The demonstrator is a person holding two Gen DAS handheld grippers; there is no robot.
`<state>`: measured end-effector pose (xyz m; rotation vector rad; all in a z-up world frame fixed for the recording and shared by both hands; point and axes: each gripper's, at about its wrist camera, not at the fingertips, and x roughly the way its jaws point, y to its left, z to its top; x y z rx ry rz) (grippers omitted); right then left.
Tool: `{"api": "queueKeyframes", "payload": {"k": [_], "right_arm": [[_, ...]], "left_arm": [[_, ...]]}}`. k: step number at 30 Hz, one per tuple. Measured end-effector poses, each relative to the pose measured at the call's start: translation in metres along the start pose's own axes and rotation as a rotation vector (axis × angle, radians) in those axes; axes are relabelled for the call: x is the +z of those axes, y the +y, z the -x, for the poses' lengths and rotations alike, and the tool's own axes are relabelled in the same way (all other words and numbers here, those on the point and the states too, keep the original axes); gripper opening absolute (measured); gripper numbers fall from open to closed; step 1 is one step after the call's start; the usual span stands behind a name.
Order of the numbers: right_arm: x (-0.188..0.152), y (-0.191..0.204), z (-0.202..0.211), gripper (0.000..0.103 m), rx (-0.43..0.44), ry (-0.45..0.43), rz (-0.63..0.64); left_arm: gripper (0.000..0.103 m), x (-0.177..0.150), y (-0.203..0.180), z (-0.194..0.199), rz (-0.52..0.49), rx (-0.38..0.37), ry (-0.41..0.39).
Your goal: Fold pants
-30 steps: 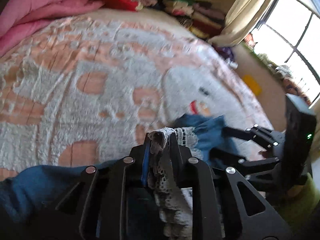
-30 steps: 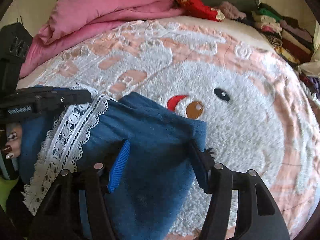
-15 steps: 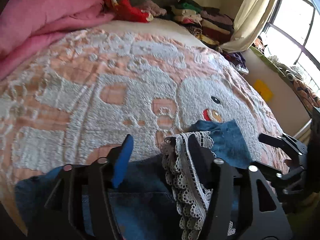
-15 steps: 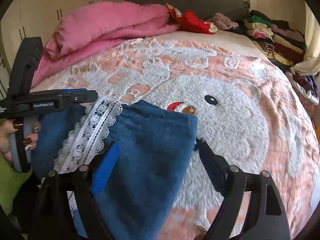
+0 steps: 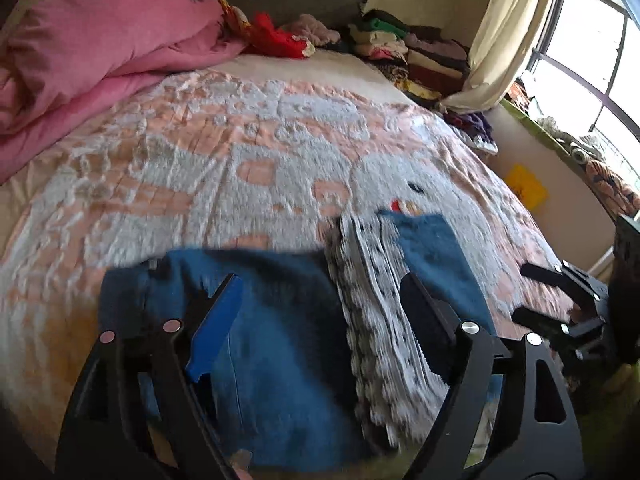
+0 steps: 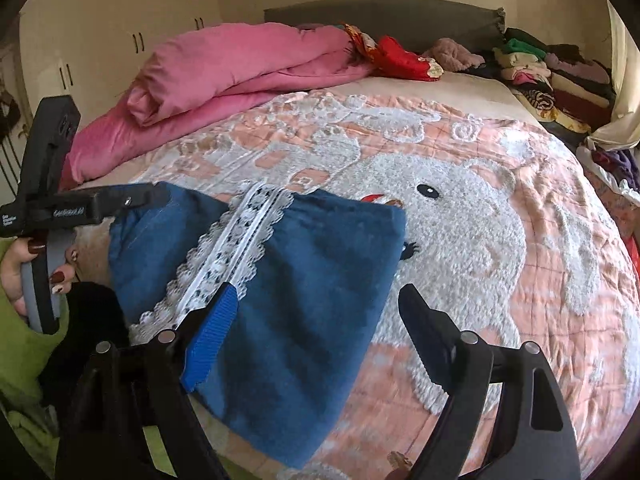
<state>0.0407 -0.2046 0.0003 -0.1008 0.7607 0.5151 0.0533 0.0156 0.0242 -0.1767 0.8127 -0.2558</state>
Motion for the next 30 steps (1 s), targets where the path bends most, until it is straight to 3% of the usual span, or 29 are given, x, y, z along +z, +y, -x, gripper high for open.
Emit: {"api": "queueKeyframes", "payload": {"k": [4, 10, 12, 18, 23, 25, 30], "right_arm": [[-0.010, 0.009, 0.001, 0.082, 0.035, 0.019, 0.011], [-0.021, 0.014, 0.006, 0.082, 0.052, 0.021, 0.023], [-0.023, 0.013, 0.009, 0.082, 0.061, 0.014, 0.013], [-0.030, 0.010, 0.013, 0.082, 0.076, 0.010, -0.010], [-0.034, 0.010, 0.012, 0.082, 0.102, 0.016, -0.022], [-0.036, 0.013, 0.007, 0.082, 0.112, 0.030, -0.022], [-0.037, 0.024, -0.002, 0.082, 0.131, 0.062, 0.001]], "left_arm": [[0.070, -0.021, -0.002, 0.010, 0.017, -0.034, 0.044], [0.040, -0.052, -0.030, 0.025, -0.081, -0.070, 0.096], [0.036, -0.062, -0.046, 0.028, -0.145, -0.087, 0.116], [0.036, -0.081, -0.083, 0.018, -0.333, -0.056, 0.163], [0.035, -0.089, -0.089, 0.000, -0.369, -0.029, 0.208], [0.011, -0.094, -0.087, -0.011, -0.381, 0.003, 0.231], [0.006, -0.088, -0.078, -0.002, -0.346, -0.019, 0.207]]}}
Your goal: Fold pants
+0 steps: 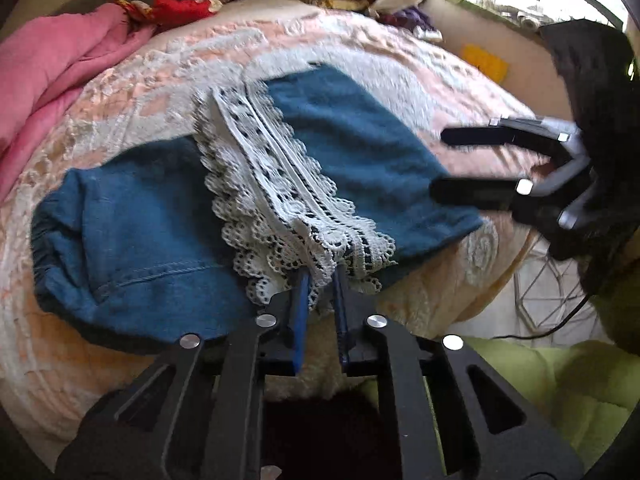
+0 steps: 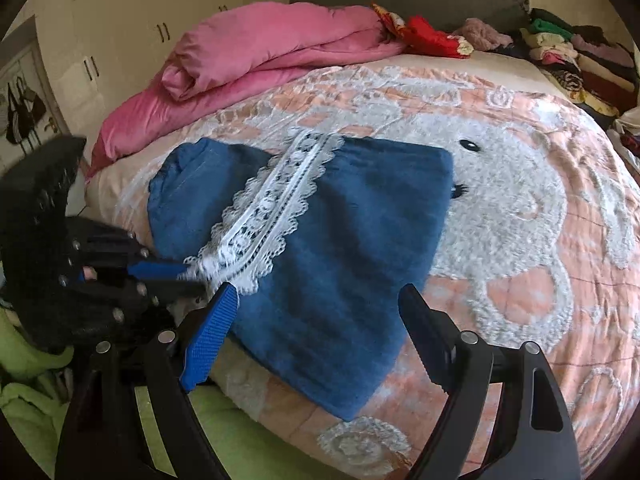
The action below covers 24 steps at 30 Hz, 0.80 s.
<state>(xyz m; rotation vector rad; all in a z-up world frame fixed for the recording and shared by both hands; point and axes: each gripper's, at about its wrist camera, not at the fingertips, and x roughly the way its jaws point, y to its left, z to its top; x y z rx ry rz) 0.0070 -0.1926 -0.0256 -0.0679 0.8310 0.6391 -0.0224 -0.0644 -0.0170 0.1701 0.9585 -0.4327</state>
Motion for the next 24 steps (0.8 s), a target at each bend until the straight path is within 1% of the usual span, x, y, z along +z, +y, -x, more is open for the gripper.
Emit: {"api": "queueKeyframes", "payload": {"k": [3, 5, 6, 8, 9, 10, 11, 12, 13, 16, 18, 21, 23, 24], "right_arm": [[0.002, 0.010, -0.003, 0.082, 0.011, 0.005, 0.024], [0.000, 0.013, -0.012, 0.082, -0.004, 0.042, 0.033], [-0.002, 0.012, -0.016, 0.082, -0.011, 0.060, 0.032], [-0.007, 0.009, -0.027, 0.082, -0.025, 0.109, 0.020], [-0.010, 0.006, -0.030, 0.082, -0.033, 0.131, 0.013], [-0.012, 0.005, -0.033, 0.082, -0.039, 0.147, 0.008], [-0.014, 0.003, -0.034, 0.082, -0.044, 0.154, 0.006], [-0.015, 0.003, -0.033, 0.082, -0.046, 0.155, 0.007], [-0.016, 0.003, -0.032, 0.082, -0.044, 0.155, 0.008], [-0.018, 0.004, -0.029, 0.082, -0.044, 0.156, 0.016], [-0.018, 0.005, -0.021, 0.082, -0.035, 0.127, 0.022], [-0.016, 0.006, -0.009, 0.080, -0.005, 0.079, 0.014], [-0.014, 0.007, -0.007, 0.075, 0.012, 0.068, 0.017], [-0.013, 0.008, -0.007, 0.074, 0.013, 0.073, 0.022]], "left_arm": [[0.006, -0.003, 0.004, 0.009, -0.013, 0.001, -0.007], [0.007, -0.006, 0.005, 0.006, -0.010, 0.007, 0.009], [0.008, -0.009, 0.007, 0.002, -0.007, -0.001, 0.030], [0.010, -0.011, 0.008, 0.001, -0.008, -0.004, 0.036], [0.012, -0.011, 0.009, 0.003, -0.007, -0.011, 0.035], [0.018, -0.011, 0.010, 0.004, -0.005, -0.011, 0.033], [0.020, -0.011, 0.010, 0.006, -0.004, -0.003, 0.030], [0.024, -0.011, 0.012, 0.009, 0.001, 0.013, 0.024], [0.025, -0.010, 0.015, 0.012, 0.009, 0.015, 0.018], [0.025, -0.006, 0.022, 0.025, 0.038, 0.036, -0.016], [0.025, 0.001, 0.026, 0.035, 0.059, 0.048, -0.053], [0.025, 0.015, 0.027, 0.036, 0.086, 0.038, -0.075], [0.025, 0.024, 0.025, 0.030, 0.091, 0.019, -0.073], [0.025, 0.028, 0.024, 0.021, 0.091, 0.009, -0.055]]}}
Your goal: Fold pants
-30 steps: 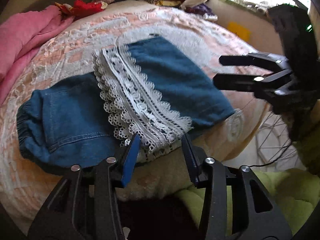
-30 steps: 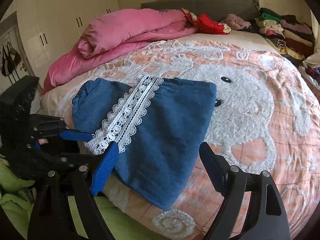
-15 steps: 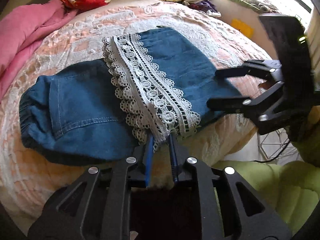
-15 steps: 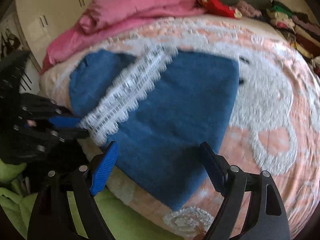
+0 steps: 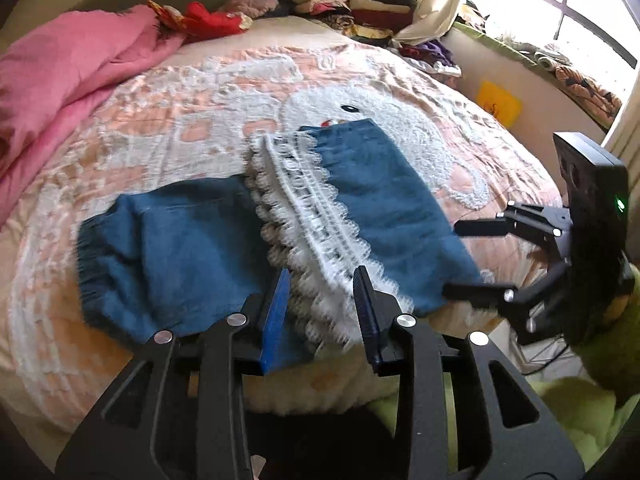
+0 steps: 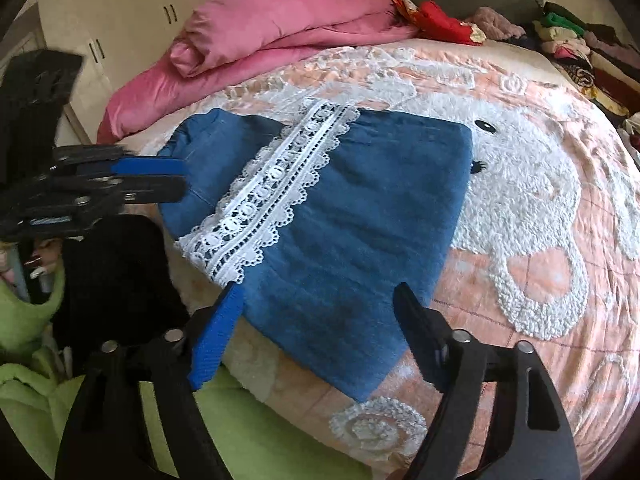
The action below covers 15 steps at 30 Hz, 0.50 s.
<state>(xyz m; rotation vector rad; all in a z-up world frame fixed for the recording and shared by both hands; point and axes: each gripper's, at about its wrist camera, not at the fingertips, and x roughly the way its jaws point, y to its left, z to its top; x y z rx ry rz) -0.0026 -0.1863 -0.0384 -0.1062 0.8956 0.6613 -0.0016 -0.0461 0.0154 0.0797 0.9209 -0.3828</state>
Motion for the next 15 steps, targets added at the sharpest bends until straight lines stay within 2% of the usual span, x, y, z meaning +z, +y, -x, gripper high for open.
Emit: {"api": "queueKeyframes", "payload": {"k": [5, 6, 7, 8, 15], "right_arm": [[-0.006, -0.001, -0.017, 0.073, -0.018, 0.069, -0.005], [-0.009, -0.003, -0.022, 0.073, -0.027, 0.086, -0.009], [-0.010, -0.003, -0.024, 0.073, -0.028, 0.090, -0.016], [-0.011, -0.003, -0.026, 0.074, -0.028, 0.088, -0.020], [-0.011, -0.002, -0.027, 0.076, -0.029, 0.086, -0.027]], "left_arm": [[0.026, -0.012, -0.008, -0.037, -0.035, 0.037, 0.111], [0.029, -0.017, -0.007, -0.041, -0.042, 0.052, 0.127], [0.038, -0.019, -0.007, -0.042, -0.043, 0.066, 0.131], [0.041, -0.021, -0.005, -0.042, -0.039, 0.075, 0.127], [0.045, -0.022, 0.008, -0.039, 0.019, 0.037, 0.112]]}}
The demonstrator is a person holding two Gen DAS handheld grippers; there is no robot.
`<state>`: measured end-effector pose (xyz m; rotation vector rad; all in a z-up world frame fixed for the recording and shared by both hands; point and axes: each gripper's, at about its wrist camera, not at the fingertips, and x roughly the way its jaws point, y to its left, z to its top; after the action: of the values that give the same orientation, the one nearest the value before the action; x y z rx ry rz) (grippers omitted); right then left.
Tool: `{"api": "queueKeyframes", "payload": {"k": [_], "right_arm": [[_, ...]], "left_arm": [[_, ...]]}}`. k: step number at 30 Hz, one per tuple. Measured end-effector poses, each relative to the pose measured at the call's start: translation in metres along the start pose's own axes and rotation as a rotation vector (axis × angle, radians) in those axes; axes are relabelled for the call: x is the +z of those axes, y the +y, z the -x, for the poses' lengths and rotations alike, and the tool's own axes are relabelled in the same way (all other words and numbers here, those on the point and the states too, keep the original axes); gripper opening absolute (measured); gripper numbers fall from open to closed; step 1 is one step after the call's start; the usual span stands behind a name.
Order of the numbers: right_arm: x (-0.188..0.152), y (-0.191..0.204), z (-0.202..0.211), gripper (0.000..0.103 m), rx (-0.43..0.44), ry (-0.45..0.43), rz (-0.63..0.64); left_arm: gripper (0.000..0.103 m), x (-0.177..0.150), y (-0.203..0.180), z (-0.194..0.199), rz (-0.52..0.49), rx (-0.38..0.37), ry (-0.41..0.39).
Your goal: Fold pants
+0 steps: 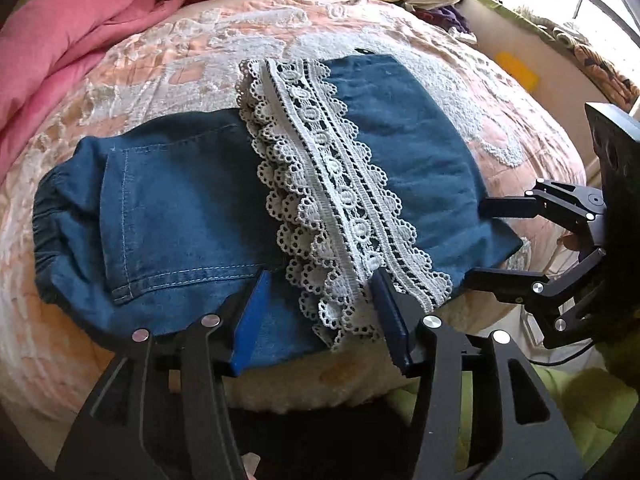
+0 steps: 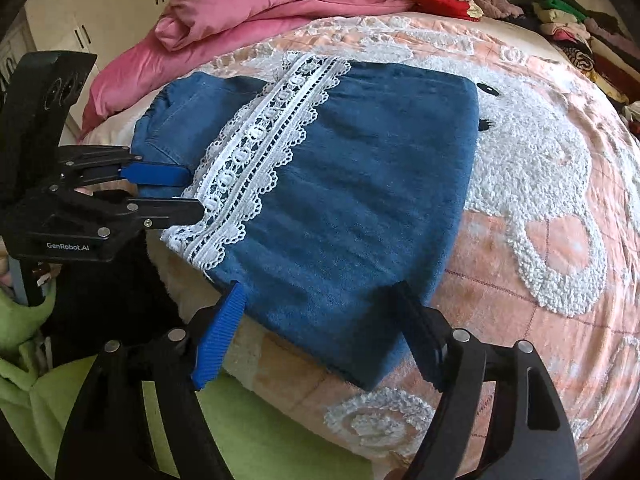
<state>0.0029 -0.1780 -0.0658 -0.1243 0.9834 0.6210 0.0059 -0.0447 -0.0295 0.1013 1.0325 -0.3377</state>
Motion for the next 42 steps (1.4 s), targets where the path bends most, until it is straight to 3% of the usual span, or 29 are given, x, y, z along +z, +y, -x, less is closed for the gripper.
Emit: {"api": "queueKeyframes", "payload": {"k": [3, 6, 8, 10, 12, 14, 16, 42], "right_arm": [[0.002, -0.006, 0.006, 0.078, 0.037, -0.010, -0.048], [0.005, -0.012, 0.014, 0.079, 0.069, -0.034, -0.094], [0.007, -0.013, 0.019, 0.079, 0.064, -0.045, -0.098], [0.008, -0.013, 0.023, 0.082, 0.060, -0.057, -0.103], [0.008, -0.014, 0.026, 0.084, 0.053, -0.064, -0.106], [0.008, -0.015, 0.030, 0.094, 0.040, -0.071, -0.112], [0.008, -0.017, 0.032, 0.094, 0.040, -0.080, -0.120], [0.039, -0.002, 0.064, 0.098, -0.024, -0.172, -0.065]], "left_arm": [[0.059, -0.001, 0.000, 0.007, 0.006, 0.028, -0.022], [0.063, -0.002, 0.001, 0.013, 0.008, 0.041, -0.037], [0.068, -0.002, 0.002, 0.017, 0.010, 0.050, -0.048], [0.080, -0.001, 0.003, 0.021, 0.012, 0.078, -0.059], [0.084, -0.001, 0.005, 0.025, 0.008, 0.096, -0.067], [0.088, -0.001, 0.006, 0.028, 0.012, 0.099, -0.072], [0.092, -0.001, 0.007, 0.031, 0.008, 0.112, -0.076], [0.093, -0.004, 0.033, 0.069, 0.076, 0.172, -0.159]]}}
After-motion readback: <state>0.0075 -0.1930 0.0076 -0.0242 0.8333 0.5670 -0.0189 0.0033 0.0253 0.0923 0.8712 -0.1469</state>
